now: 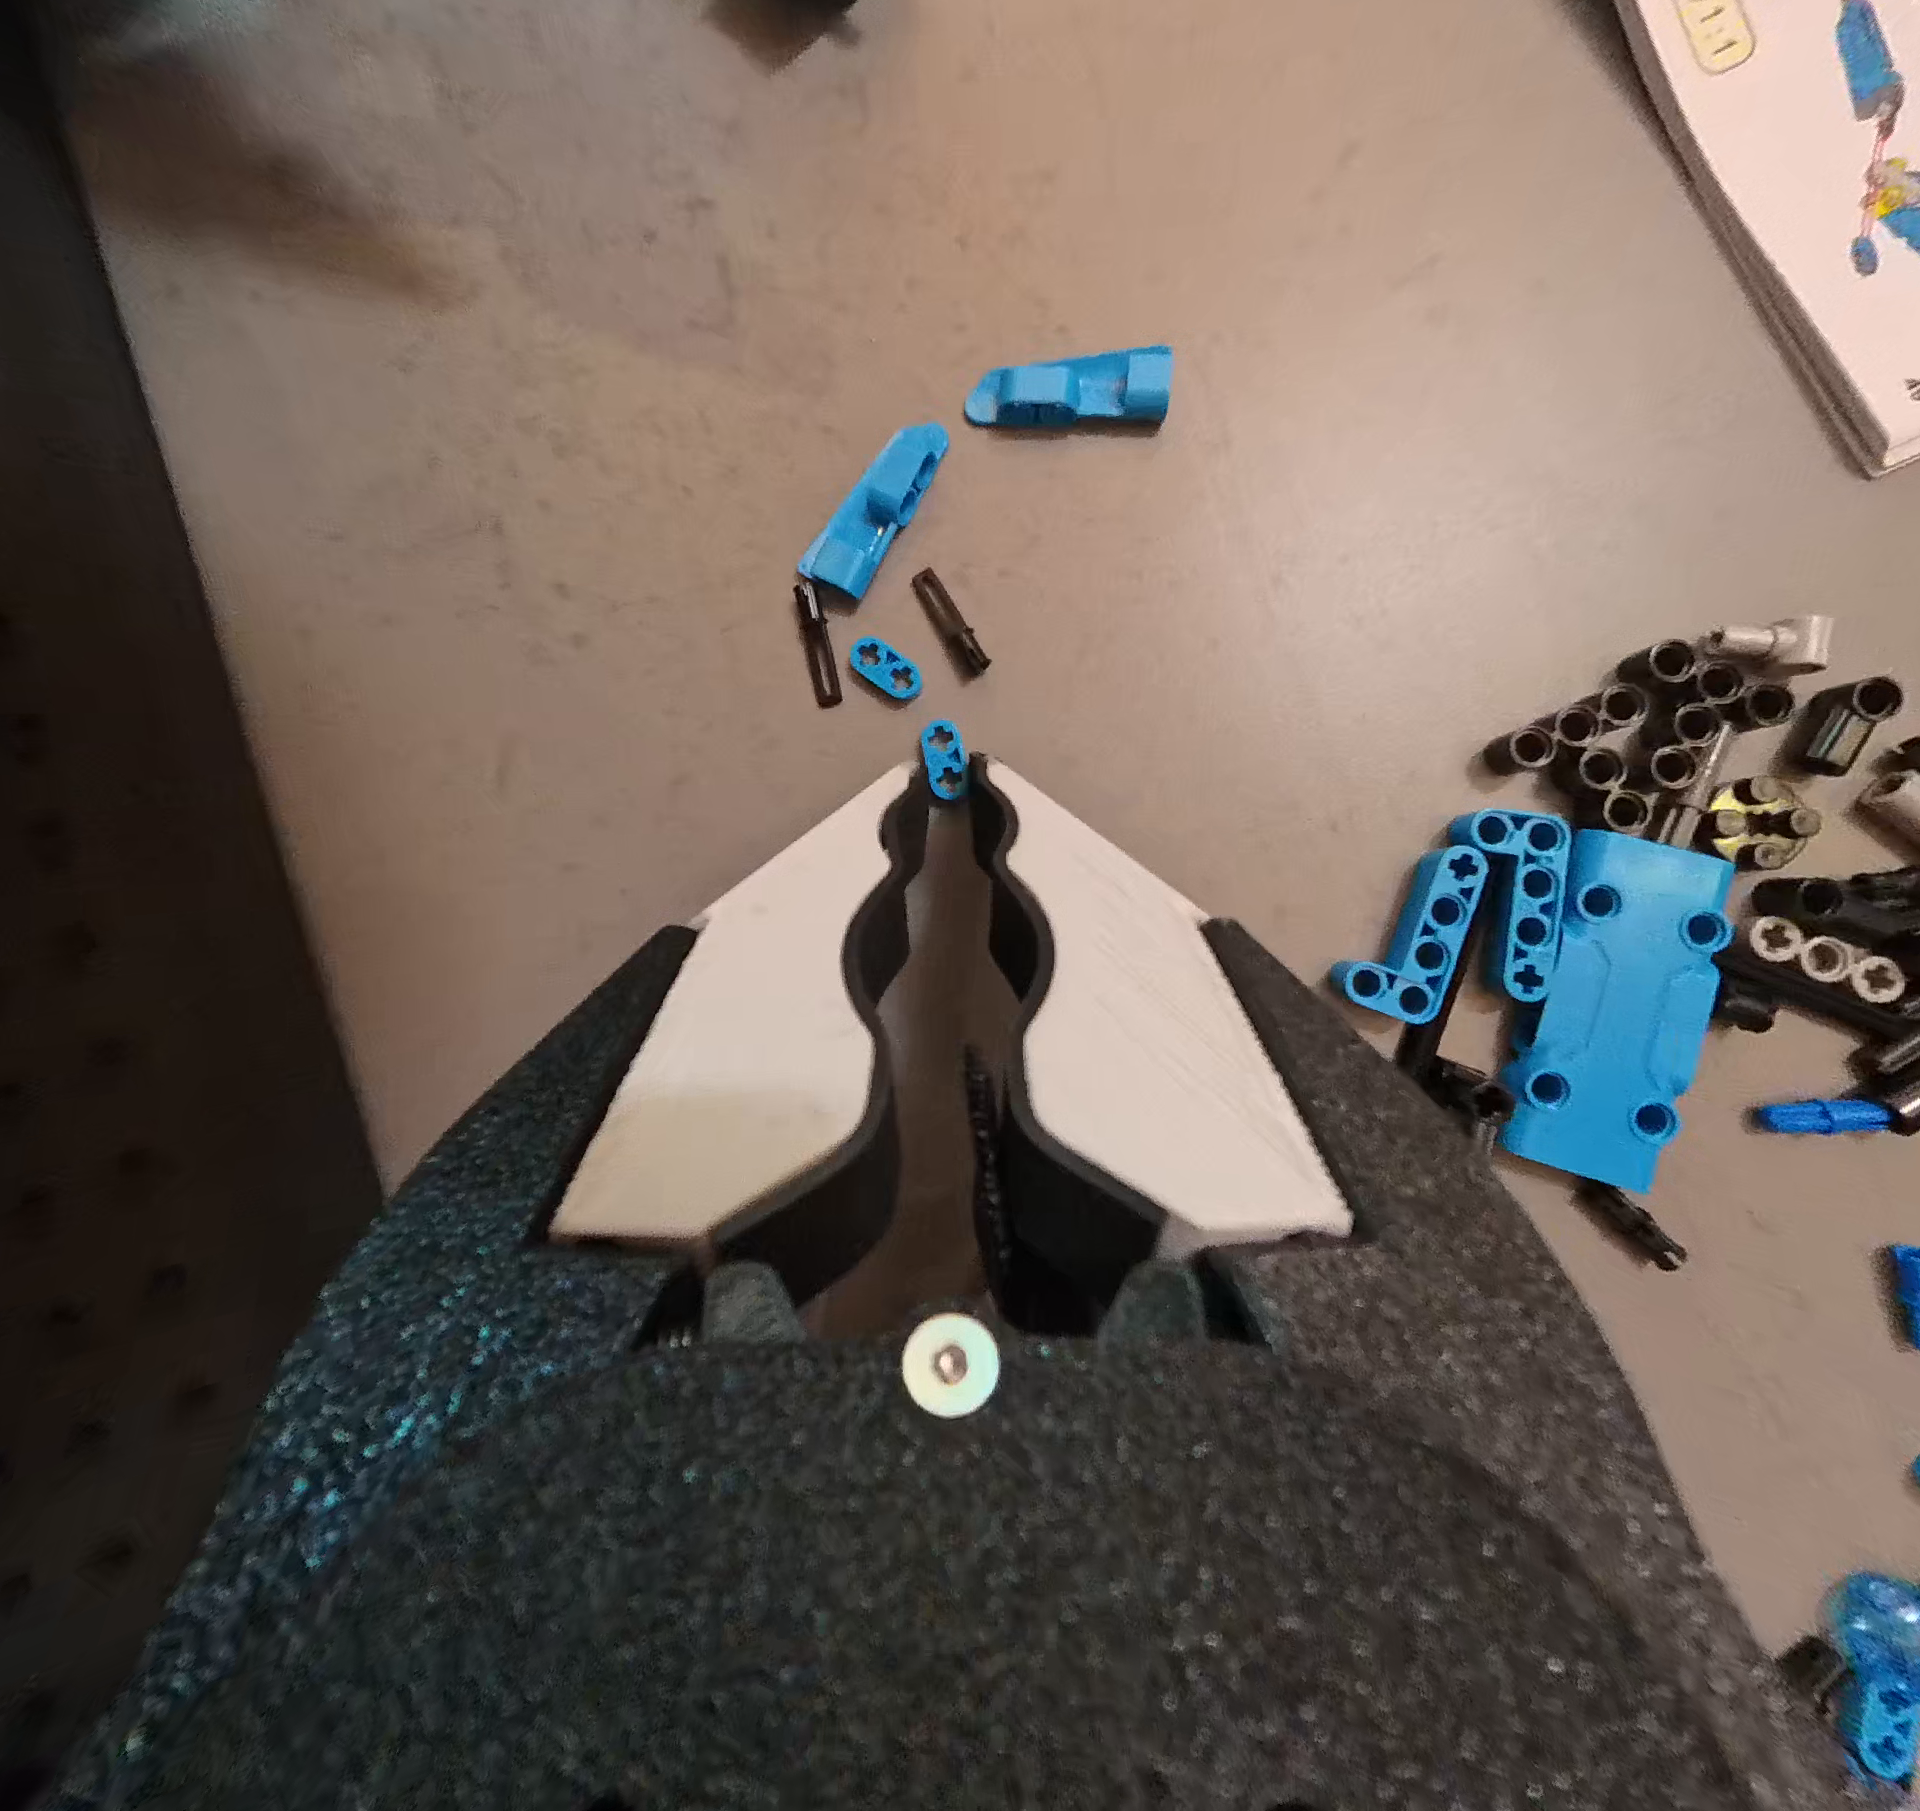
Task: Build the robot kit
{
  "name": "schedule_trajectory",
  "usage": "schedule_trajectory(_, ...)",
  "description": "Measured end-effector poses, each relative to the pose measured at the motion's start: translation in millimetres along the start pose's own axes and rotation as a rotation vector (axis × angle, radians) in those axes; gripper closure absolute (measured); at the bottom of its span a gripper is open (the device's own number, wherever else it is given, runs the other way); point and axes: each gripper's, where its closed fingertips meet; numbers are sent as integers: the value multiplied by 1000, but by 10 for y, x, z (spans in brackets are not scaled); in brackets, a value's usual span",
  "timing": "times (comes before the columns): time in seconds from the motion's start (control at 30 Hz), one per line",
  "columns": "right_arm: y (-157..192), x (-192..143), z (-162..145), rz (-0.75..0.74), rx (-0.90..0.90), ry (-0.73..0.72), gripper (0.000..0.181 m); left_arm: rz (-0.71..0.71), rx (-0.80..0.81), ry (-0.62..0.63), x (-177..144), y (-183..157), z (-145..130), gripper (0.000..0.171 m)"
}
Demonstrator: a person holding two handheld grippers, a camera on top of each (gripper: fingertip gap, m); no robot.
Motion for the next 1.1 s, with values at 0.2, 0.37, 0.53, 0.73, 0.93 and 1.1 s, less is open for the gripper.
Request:
schedule_trajectory(0.2,-60,-34,34,-22,33,-35,160,5,3,-1,-1,10,2,101)
schedule_trajectory(0.37,-233,-113,59,-91,63,-72,159,29,5,35,5,57,-55,101)
schedule_trajectory(0.53,-481,-194,42,-212,88,-93,157,17,67,23,1,32,-39,99)
schedule_trajectory(0.73,-718,-253,-47,-426,-8,-23,155,166,337,0,-53,65,34,105)
schedule_trajectory(0.93,-677,-260,-64,-491,-99,10,156,402,379,-44,-227,366,98,105)
schedule_trajectory(1.1,-660,-306,-6,-495,-94,-38,156,300,224,-104,-299,288,141,102)
Point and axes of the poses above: each gripper's, where its closed fingertips meet, x out along the fingers, z out of its top, y = z × x across the jaws, and after that the axes turned 3 degrees about -y, right-handed
